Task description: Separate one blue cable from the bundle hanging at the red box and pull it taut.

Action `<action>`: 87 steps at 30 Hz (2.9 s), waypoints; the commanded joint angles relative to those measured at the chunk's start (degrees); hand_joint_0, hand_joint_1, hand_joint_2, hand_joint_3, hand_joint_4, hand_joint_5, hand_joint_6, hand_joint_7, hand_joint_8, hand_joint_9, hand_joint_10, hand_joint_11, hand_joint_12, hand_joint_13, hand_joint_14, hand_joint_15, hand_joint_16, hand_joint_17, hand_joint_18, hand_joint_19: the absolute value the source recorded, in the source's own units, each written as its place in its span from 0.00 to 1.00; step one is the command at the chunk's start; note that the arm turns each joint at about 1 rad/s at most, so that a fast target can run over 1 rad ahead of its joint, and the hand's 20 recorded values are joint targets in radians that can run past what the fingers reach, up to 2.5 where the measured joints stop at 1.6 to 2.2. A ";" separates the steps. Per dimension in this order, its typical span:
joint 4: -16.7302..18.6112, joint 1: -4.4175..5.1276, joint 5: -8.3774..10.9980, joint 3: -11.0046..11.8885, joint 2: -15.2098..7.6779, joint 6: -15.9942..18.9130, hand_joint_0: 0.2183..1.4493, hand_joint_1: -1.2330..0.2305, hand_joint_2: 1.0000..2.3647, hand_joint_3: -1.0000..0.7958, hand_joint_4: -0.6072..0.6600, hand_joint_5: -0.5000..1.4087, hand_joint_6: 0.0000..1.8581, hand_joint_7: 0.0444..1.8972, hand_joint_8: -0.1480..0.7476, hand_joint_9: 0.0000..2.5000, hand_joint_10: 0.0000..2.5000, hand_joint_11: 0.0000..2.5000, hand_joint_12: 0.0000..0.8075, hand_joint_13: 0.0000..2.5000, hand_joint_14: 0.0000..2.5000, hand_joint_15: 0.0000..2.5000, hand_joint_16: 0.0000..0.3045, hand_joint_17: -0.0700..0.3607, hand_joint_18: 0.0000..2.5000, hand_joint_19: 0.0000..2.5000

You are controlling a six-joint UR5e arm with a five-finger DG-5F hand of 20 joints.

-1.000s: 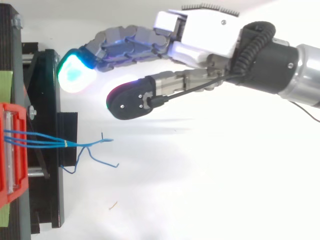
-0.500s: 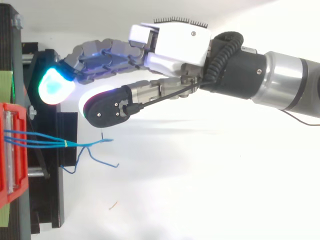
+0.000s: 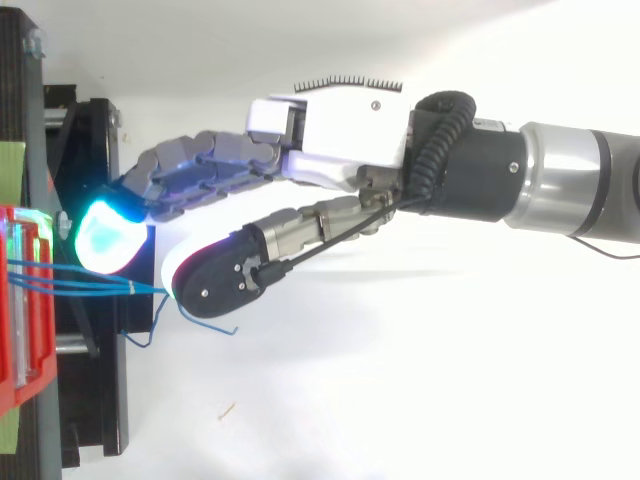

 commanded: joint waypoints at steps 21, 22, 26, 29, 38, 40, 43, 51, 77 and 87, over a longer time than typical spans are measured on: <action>-0.23 -0.13 -3.53 -0.33 0.09 -0.03 0.22 0.43 0.00 0.28 0.64 0.14 0.27 0.37 0.45 0.18 0.00 0.02 0.43 0.17 0.00 0.05 0.17 0.43 0.13 0.00; -0.23 -0.13 -3.53 -0.33 0.09 -0.03 0.22 0.43 0.00 0.28 0.64 0.14 0.27 0.37 0.45 0.18 0.00 0.03 0.42 0.17 0.00 0.05 0.17 0.43 0.13 0.00; -0.23 0.05 -4.06 -0.33 0.18 -0.03 0.23 0.42 0.00 0.28 0.64 0.14 0.27 0.37 0.45 0.18 0.00 0.03 0.42 0.17 0.00 0.05 0.17 0.43 0.13 0.01; -0.15 0.05 -4.24 -0.33 0.35 -0.03 0.23 0.41 0.00 0.28 0.64 0.15 0.27 0.37 0.44 0.19 0.00 0.03 0.42 0.18 0.00 0.05 0.16 0.42 0.13 0.01; -0.32 0.05 -4.41 -0.33 1.06 0.06 0.27 0.38 0.00 0.28 0.64 0.15 0.27 0.37 0.43 0.20 0.00 0.03 0.40 0.18 0.00 0.05 0.16 0.41 0.14 0.02; -0.23 -0.13 -4.50 -0.33 1.06 0.06 0.27 0.38 0.00 0.28 0.64 0.15 0.27 0.37 0.43 0.20 0.00 0.03 0.40 0.19 0.00 0.06 0.15 0.41 0.15 0.02; -0.23 -0.13 -4.68 -0.33 1.06 0.06 0.28 0.38 0.00 0.28 0.64 0.15 0.27 0.37 0.43 0.20 0.00 0.03 0.40 0.19 0.00 0.06 0.15 0.41 0.15 0.02; -0.32 -0.04 -4.68 -0.33 1.49 0.06 0.28 0.39 0.00 0.28 0.65 0.16 0.27 0.38 0.44 0.21 0.00 0.04 0.39 0.20 0.00 0.06 0.15 0.40 0.16 0.03; -0.32 0.05 -4.59 -0.33 2.20 -0.03 0.31 0.44 0.00 0.29 0.67 0.17 0.27 0.41 0.45 0.24 0.00 0.04 0.39 0.21 0.00 0.07 0.14 0.39 0.18 0.04; -0.41 -0.57 -4.68 -0.33 2.90 0.06 0.30 0.46 0.00 0.28 0.68 0.18 0.27 0.42 0.45 0.24 0.00 0.04 0.39 0.22 0.00 0.07 0.14 0.39 0.18 0.05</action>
